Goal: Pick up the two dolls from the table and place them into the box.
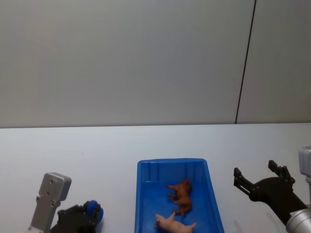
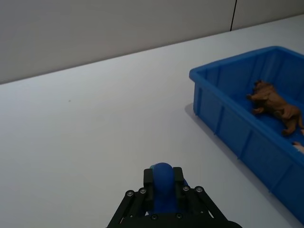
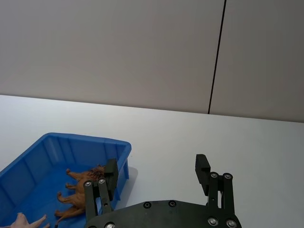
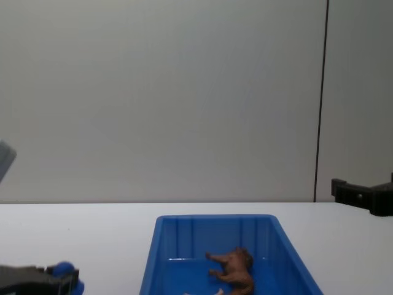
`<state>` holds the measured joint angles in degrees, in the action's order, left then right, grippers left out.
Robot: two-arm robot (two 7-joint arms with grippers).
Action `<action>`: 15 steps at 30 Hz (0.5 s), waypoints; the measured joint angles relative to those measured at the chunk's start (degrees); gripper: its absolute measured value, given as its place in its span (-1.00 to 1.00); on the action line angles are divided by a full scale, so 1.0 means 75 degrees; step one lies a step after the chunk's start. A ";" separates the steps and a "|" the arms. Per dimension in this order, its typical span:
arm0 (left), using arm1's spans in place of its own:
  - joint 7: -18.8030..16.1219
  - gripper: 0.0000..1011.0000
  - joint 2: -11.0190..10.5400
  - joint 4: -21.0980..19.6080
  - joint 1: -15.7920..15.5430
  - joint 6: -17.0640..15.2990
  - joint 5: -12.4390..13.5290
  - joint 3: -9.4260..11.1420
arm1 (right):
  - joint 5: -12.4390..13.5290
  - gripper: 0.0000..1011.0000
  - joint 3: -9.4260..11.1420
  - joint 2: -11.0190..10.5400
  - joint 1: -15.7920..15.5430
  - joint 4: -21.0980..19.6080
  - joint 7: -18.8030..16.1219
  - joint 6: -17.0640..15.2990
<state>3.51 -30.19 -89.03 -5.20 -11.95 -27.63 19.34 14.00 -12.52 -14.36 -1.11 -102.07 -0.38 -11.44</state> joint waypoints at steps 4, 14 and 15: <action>0.0052 -0.55 -0.0045 -0.0235 0.0004 0.0133 0.0075 -0.0049 | 0.0000 0.98 0.0000 0.0000 0.0000 0.0000 0.0001 0.0000; 0.0452 -0.66 -0.0008 -0.0640 -0.0191 0.0355 0.0258 -0.0102 | 0.0000 0.98 0.0000 0.0000 0.0000 -0.0001 0.0000 0.0001; 0.0590 -0.67 0.0035 -0.0682 -0.0265 0.0383 0.0297 -0.0102 | 0.0000 0.98 0.0000 0.0000 0.0000 0.0000 0.0000 0.0000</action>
<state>7.93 -29.93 -94.15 -7.19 -9.08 -25.40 18.57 13.99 -12.52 -14.36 -1.11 -102.07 -0.38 -11.44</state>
